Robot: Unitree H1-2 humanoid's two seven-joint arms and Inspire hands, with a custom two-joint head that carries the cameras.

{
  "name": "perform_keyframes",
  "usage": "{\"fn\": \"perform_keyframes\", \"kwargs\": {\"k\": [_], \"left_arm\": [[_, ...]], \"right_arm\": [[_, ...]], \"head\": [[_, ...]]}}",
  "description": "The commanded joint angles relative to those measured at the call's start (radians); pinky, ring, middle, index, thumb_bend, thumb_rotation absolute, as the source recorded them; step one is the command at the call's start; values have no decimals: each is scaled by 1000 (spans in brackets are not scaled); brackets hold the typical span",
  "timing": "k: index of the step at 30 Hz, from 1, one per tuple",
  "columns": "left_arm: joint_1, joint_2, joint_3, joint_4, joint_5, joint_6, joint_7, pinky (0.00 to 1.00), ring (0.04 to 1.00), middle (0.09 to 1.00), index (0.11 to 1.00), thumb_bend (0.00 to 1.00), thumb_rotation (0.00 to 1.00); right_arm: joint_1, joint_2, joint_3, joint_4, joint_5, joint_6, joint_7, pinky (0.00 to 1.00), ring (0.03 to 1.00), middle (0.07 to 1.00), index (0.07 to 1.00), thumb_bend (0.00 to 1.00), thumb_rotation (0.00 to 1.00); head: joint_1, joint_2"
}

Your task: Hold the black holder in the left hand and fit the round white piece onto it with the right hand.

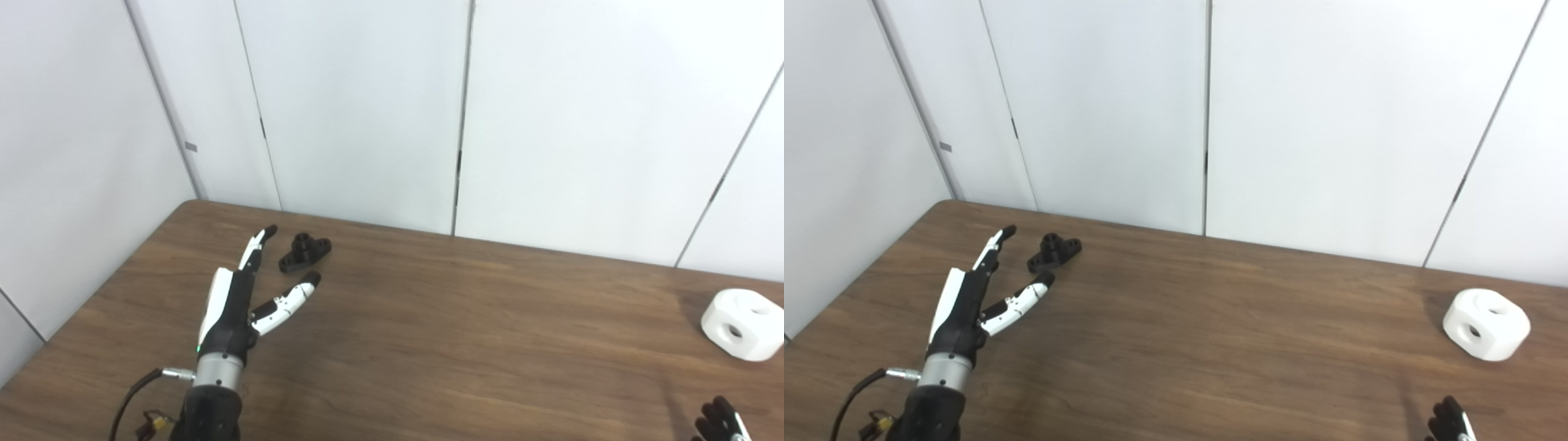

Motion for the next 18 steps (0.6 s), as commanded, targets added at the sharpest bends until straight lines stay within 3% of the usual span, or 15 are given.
{"fn": "perform_keyframes", "kwargs": {"k": [1, 5, 10, 18], "left_arm": [[-47, 48, -18, 18, 74, -26, 16, 994, 1000, 1000, 938, 726, 547], [-75, 76, -53, 91, 184, -25, 55, 1000, 1000, 988, 918, 726, 555], [-117, 114, -68, 193, 249, -44, 84, 1000, 1000, 981, 903, 756, 559], [-190, 152, -47, 316, 173, -48, 44, 1000, 1000, 994, 890, 745, 507]], "right_arm": [[-6, -8, 2, 2, -4, -38, 12, 1000, 1000, 1000, 1000, 715, 1000], [-7, -2, 8, 8, -17, -50, 7, 1000, 1000, 1000, 1000, 709, 1000], [-6, 2, 11, 11, -10, -55, 7, 1000, 1000, 1000, 1000, 679, 1000], [0, 13, 16, -4, -42, -41, -11, 1000, 1000, 1000, 1000, 670, 993]], "head": [[-1, 2], [-4, 3], [-9, 4], [-18, 6]]}}
